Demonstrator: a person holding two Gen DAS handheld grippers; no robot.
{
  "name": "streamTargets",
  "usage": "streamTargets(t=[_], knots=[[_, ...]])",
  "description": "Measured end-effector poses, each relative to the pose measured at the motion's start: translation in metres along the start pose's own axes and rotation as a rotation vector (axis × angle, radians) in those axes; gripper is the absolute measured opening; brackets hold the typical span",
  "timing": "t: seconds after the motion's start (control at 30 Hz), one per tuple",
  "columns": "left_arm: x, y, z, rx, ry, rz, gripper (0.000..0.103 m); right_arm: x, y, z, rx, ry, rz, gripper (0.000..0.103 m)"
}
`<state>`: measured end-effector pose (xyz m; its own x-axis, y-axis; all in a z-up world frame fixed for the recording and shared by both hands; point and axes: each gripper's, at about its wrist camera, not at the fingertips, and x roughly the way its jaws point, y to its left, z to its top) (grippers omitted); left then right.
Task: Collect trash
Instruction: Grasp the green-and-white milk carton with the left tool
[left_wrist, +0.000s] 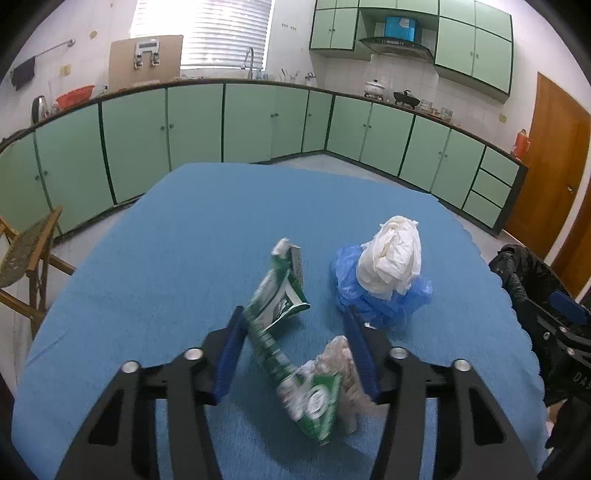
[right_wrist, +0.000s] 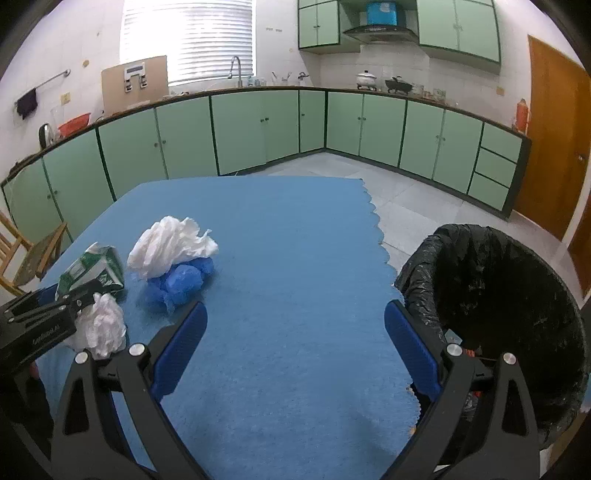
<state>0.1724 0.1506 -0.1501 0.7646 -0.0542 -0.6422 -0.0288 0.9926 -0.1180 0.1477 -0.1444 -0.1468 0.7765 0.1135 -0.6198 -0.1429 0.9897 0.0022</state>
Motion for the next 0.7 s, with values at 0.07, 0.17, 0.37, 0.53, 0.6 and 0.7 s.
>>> streamTargets(t=[0.07, 0.17, 0.37, 0.53, 0.6, 0.7], knots=[[0.0, 0.0, -0.001, 0.0, 0.001, -0.008, 0.042, 0.001, 0.002, 0.0, -0.004, 0.004, 0.003, 0.094], [0.001, 0.001, -0.002, -0.01, 0.011, -0.025, 0.036, 0.001, 0.008, 0.0, -0.007, 0.009, 0.016, 0.094], [0.009, 0.003, -0.004, -0.004, 0.029, -0.009, 0.037, 0.001, 0.018, -0.001, -0.032, 0.009, 0.036, 0.094], [0.013, -0.002, -0.003, 0.0, 0.037, -0.013, 0.042, 0.001, 0.021, 0.001, -0.041, 0.011, 0.047, 0.094], [0.013, -0.003, -0.003, 0.0, 0.036, -0.017, 0.041, 0.001, 0.022, 0.001, -0.042, 0.012, 0.049, 0.094], [0.01, -0.005, -0.004, 0.012, 0.022, -0.009, 0.032, -0.001, 0.024, 0.002, -0.039, 0.01, 0.058, 0.094]])
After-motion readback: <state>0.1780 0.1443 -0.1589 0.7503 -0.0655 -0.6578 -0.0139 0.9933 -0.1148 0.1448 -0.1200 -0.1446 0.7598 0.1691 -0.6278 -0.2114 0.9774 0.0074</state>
